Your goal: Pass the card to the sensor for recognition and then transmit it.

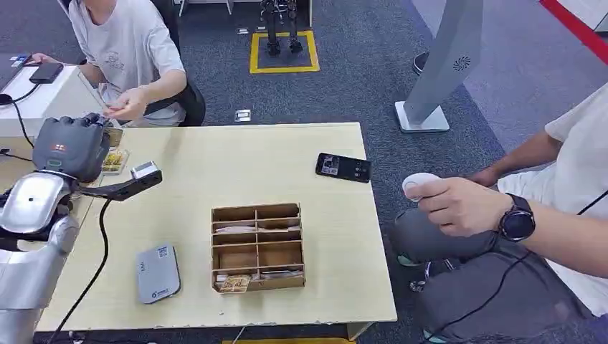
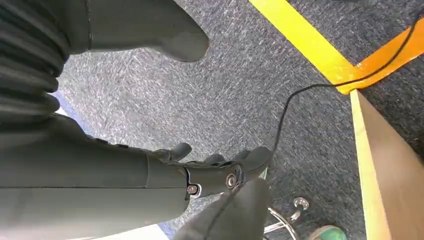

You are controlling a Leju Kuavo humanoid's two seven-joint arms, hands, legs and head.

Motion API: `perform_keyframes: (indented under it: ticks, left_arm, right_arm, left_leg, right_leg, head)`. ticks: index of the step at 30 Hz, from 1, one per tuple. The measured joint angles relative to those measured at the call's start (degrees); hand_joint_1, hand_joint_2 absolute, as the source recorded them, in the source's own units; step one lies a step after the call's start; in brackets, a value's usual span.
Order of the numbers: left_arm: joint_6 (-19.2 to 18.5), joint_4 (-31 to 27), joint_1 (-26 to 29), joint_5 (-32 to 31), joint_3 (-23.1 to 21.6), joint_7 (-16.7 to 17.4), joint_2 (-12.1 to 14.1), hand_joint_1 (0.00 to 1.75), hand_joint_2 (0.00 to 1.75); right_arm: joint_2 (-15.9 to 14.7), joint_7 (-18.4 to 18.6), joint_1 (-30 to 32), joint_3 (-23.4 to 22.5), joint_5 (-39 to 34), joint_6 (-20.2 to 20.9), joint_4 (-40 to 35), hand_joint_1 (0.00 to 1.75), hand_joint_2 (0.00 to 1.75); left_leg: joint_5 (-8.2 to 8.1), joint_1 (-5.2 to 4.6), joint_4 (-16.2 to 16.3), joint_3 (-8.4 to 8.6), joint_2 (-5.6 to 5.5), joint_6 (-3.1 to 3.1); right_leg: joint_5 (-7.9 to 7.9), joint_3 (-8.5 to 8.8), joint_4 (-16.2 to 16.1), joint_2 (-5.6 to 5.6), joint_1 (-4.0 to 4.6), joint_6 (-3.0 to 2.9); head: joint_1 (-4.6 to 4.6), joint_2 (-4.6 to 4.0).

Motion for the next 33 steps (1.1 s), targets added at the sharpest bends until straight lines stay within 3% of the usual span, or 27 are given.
perform_keyframes:
  ticks: [3,7,10,20,33]
  left_arm:
    - [2.36,4.21,-0.33,-5.28,0.48,3.11,-4.15,1.75,1.75]
    - [3.46,8.95,-1.94,-5.87,1.86,6.24,-8.95,1.75,1.75]
    - [4.44,11.34,-2.85,-5.91,3.24,7.20,-10.90,1.75,1.75]
    - [4.97,14.79,-4.04,-5.94,6.17,7.16,-13.43,1.75,1.75]
    - [5.08,16.38,-4.23,-5.94,6.38,7.16,-14.02,1.75,1.75]
  right_arm:
    - [0.02,0.02,-0.68,0.02,0.00,0.44,-0.02,0.00,1.75]
    - [0.18,0.24,-1.04,0.46,0.00,0.92,-0.02,0.00,1.75]
    - [0.28,-0.04,-1.01,0.87,0.00,0.76,0.00,0.00,1.75]
    - [0.33,-0.20,-0.96,1.20,0.00,0.74,0.00,0.00,1.75]
    - [0.33,-0.20,-0.90,1.22,0.00,0.74,0.00,0.00,1.75]
  left_leg:
    - [0.00,-0.01,0.01,-0.02,-0.08,0.01]
    - [0.00,-0.02,0.02,-0.04,-0.09,0.01]
    - [0.00,-0.02,0.02,-0.03,-0.07,0.00]
    - [0.01,-0.01,0.00,-0.04,-0.05,0.00]
    - [0.01,-0.02,0.01,-0.06,-0.06,0.00]
  right_leg:
    - [0.01,0.00,-0.01,-0.06,-0.01,0.02]
    - [0.04,0.00,-0.01,-0.05,-0.03,0.05]
    - [0.04,-0.02,-0.01,-0.03,-0.03,0.05]
    - [0.03,-0.03,0.00,-0.02,-0.02,0.05]
    - [0.03,-0.03,0.00,-0.02,-0.03,0.05]
  head:
    - [-0.02,0.00]
    - [0.00,0.00]
    - [0.00,0.00]
    - [0.00,0.00]
    - [0.00,0.00]
